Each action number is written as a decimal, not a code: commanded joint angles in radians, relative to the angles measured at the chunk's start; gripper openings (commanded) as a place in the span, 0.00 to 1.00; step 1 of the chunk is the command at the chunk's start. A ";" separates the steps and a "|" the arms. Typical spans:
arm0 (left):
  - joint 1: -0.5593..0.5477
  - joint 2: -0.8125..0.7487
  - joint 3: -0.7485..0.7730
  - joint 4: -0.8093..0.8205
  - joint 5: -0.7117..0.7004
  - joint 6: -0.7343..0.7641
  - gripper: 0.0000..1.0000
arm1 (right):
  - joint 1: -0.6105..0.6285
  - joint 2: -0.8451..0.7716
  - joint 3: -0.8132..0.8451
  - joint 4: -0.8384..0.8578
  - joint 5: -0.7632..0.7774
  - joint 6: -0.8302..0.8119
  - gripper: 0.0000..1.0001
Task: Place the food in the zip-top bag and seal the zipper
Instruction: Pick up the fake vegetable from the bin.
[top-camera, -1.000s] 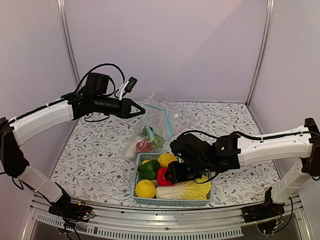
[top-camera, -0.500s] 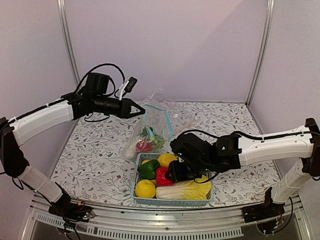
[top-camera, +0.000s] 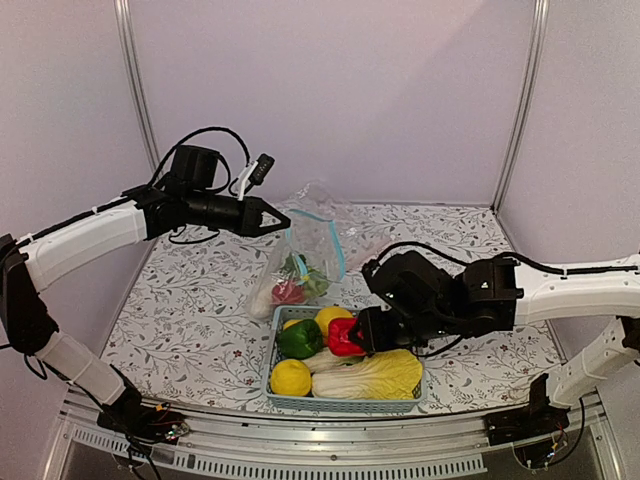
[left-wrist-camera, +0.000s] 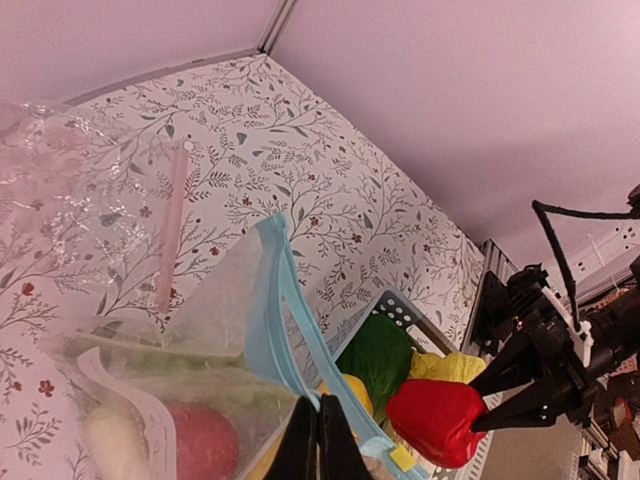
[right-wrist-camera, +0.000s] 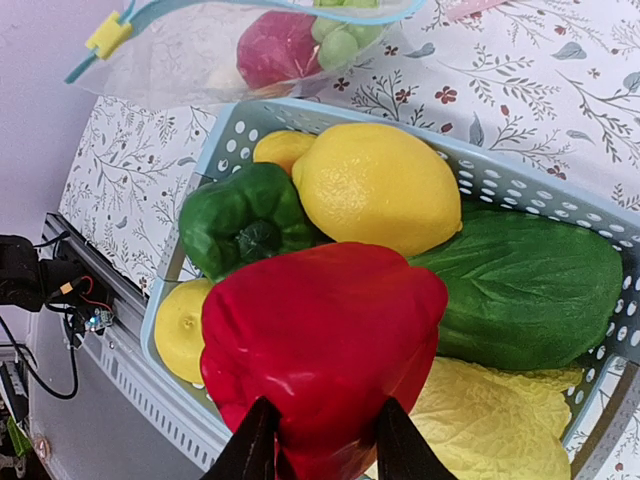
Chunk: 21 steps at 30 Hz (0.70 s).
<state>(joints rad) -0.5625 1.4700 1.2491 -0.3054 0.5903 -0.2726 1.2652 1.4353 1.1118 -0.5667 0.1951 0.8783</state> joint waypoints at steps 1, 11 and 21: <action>0.010 -0.019 0.006 0.005 0.000 0.017 0.00 | 0.001 -0.084 -0.011 -0.083 0.112 -0.014 0.22; 0.006 -0.022 0.005 0.012 0.023 0.017 0.00 | -0.084 -0.143 0.038 -0.053 0.168 -0.093 0.22; -0.002 -0.017 0.007 0.010 0.052 0.029 0.00 | -0.185 -0.040 0.163 0.096 0.060 -0.235 0.22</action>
<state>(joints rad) -0.5625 1.4700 1.2491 -0.3054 0.6170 -0.2611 1.1065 1.3434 1.2049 -0.5503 0.3023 0.7277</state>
